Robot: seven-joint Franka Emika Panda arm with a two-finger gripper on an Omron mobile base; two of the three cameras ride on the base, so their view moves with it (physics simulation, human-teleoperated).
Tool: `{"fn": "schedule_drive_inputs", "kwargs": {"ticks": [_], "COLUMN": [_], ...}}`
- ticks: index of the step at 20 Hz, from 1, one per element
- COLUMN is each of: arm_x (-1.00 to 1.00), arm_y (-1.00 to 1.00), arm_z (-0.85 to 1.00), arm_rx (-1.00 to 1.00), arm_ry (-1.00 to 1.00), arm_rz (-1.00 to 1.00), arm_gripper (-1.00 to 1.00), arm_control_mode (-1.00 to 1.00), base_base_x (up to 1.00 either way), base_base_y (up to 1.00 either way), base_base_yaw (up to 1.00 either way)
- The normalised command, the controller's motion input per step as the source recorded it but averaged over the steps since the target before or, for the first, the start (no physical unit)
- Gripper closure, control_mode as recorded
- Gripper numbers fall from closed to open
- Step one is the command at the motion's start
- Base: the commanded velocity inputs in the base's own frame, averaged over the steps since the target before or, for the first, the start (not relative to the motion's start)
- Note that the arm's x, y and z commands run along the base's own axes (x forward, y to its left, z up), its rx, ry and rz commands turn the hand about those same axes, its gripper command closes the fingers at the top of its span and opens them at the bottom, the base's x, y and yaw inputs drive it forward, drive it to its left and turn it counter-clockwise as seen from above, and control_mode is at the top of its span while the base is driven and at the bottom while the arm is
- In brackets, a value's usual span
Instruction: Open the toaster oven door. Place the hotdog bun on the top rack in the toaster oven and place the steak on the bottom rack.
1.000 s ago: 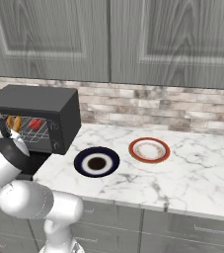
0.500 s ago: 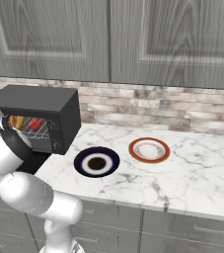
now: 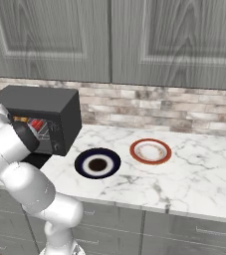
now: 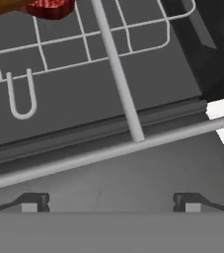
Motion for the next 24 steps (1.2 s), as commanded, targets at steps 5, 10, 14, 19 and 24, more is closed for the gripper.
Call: {"fn": "schedule_drive_inputs", "kwargs": {"ticks": [5, 10, 14, 19, 24], "arm_x": [0.21, 0.14, 0.14, 0.29, 0.27], "arm_y": [0.0, 0.0, 0.0, 0.0, 0.0], "arm_z": [0.18, 0.12, 0.0, 0.0, 0.0], "arm_rx": [0.01, 0.03, 0.06, 0.05, 0.07], "arm_ry": [0.0, 0.01, 0.01, 0.0, 0.01], "arm_rz": [-0.03, -0.09, -0.18, -0.18, -0.16], "arm_gripper": [-1.0, -1.0, -1.0, -1.0, -1.0], "arm_control_mode": [-1.0, -1.0, -1.0, -1.0, -1.0], "base_base_x": [0.0, 0.0, 0.0, 0.0, 0.0], "base_base_y": [0.0, 0.0, 0.0, 0.0, 0.0], "base_base_yaw": [0.0, 0.0, 0.0, 0.0, 0.0]}}
